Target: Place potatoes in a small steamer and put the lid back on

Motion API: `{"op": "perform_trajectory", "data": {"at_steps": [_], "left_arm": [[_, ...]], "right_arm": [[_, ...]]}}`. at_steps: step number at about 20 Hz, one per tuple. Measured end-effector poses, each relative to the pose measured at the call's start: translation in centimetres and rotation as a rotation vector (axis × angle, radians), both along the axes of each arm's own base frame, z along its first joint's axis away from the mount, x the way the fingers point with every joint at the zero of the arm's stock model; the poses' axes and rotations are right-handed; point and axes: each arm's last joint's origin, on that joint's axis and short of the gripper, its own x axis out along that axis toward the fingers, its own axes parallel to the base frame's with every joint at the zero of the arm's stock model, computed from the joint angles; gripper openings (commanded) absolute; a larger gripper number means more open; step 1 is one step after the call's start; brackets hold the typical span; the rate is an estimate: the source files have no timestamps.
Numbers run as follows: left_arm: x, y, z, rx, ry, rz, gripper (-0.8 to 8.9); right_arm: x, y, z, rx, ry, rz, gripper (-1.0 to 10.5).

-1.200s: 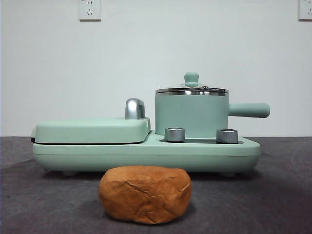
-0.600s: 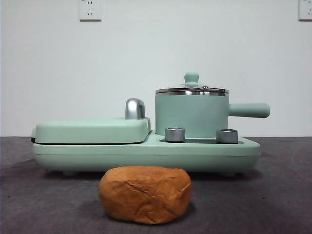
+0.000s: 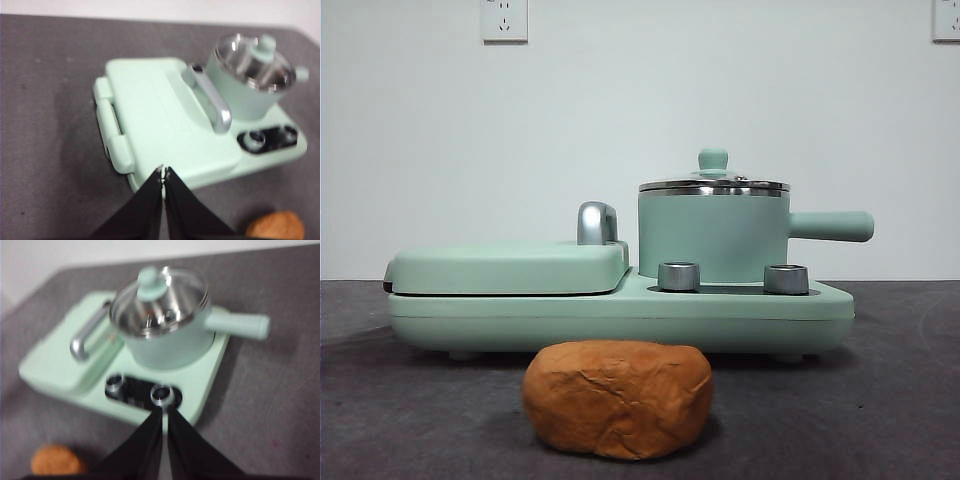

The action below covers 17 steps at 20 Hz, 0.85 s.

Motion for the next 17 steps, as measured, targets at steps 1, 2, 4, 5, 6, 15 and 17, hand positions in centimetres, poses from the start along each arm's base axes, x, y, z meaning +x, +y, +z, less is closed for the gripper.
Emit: {"op": "perform_trajectory", "data": {"at_steps": [1, 2, 4, 5, 6, 15, 17], "left_arm": [[0.3, -0.1, -0.2, 0.025, 0.009, -0.022, 0.08], [0.5, -0.3, -0.4, 0.059, 0.024, -0.052, 0.08], [1.0, -0.7, -0.8, 0.123, 0.030, -0.114, 0.07], [1.3, -1.0, -1.0, 0.161, 0.026, -0.154, 0.07], [1.5, -1.3, -1.2, 0.201, 0.016, -0.195, 0.07], [2.3, -2.5, -1.1, 0.403, -0.144, -0.391, 2.53], [2.4, -2.6, -1.0, 0.407, -0.165, -0.398, 2.53]], "right_arm": [[0.1, 0.1, -0.1, -0.027, 0.003, 0.021, 0.2], [0.2, 0.2, -0.1, -0.062, 0.003, 0.046, 0.2], [0.3, 0.4, -0.3, -0.122, -0.010, 0.094, 0.2], [0.3, 0.5, -0.4, -0.152, -0.022, 0.121, 0.2], [0.3, 0.6, -0.5, -0.181, -0.036, 0.147, 0.2], [0.1, 1.0, -0.6, -0.332, -0.121, 0.246, 2.7], [0.1, 1.0, -0.6, -0.336, -0.124, 0.248, 2.7]]}}
